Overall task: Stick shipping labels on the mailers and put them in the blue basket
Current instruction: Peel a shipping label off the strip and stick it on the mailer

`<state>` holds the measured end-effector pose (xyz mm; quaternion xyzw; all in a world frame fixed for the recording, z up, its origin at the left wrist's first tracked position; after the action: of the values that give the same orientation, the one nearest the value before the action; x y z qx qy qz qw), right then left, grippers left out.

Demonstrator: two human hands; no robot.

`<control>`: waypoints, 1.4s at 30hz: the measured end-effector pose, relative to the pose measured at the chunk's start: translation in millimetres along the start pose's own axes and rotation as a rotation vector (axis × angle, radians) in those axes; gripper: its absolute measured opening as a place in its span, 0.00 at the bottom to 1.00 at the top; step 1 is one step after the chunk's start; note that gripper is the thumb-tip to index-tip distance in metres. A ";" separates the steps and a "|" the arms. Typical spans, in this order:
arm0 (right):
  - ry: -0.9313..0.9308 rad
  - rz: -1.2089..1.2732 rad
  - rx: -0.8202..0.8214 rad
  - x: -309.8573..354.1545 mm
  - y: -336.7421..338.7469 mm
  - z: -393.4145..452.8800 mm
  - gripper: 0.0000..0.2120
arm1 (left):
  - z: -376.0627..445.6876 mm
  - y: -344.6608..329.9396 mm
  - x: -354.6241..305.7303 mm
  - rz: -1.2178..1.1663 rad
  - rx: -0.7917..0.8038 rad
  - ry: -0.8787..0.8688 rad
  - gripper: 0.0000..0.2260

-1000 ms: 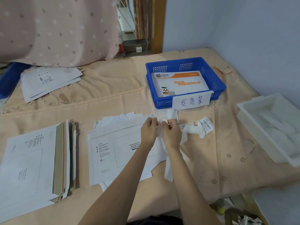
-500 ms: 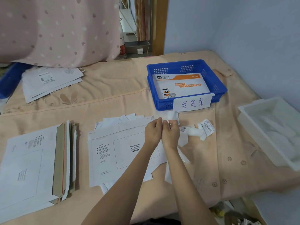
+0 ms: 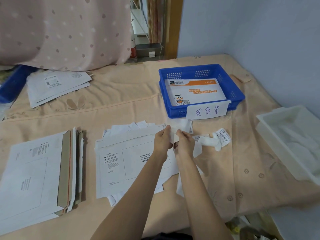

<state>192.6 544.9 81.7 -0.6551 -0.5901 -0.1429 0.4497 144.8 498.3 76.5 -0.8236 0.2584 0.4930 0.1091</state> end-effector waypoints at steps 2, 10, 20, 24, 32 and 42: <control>-0.054 0.061 -0.006 0.9 0.4 -2.3 0.09 | 1.2 2.2 1.5 -0.045 0.022 0.019 0.15; -0.272 0.334 0.007 0.2 1.2 -5.7 0.04 | -4.4 8.3 -3.0 -0.312 0.058 0.090 0.12; -0.245 -0.028 0.048 7.4 2.5 -2.1 0.15 | 2.1 14.3 -1.8 0.070 0.046 -0.038 0.08; -0.048 -0.198 0.061 1.9 8.2 4.1 0.06 | 2.4 18.3 -3.5 0.060 0.045 -0.056 0.11; 0.346 -0.573 0.024 -5.8 7.5 2.1 0.12 | 8.1 16.3 3.4 0.418 -0.165 -0.023 0.20; 0.177 -0.413 -0.023 -4.6 9.4 12.1 0.13 | 13.9 19.7 10.7 0.431 -0.310 -0.150 0.18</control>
<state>195.7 552.0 67.8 -0.5103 -0.6684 -0.2956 0.4533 127.8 484.3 61.8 -0.7177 0.3404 0.5979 -0.1071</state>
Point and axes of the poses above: each hand's wrist, its own z-axis towards the middle knuckle, its own y-axis out of the back of the hand, x = y × z, the point moved 1 cm from there along z, towards the middle knuckle, and after that the axes turned 13 degrees about z, right-handed, at the moved point
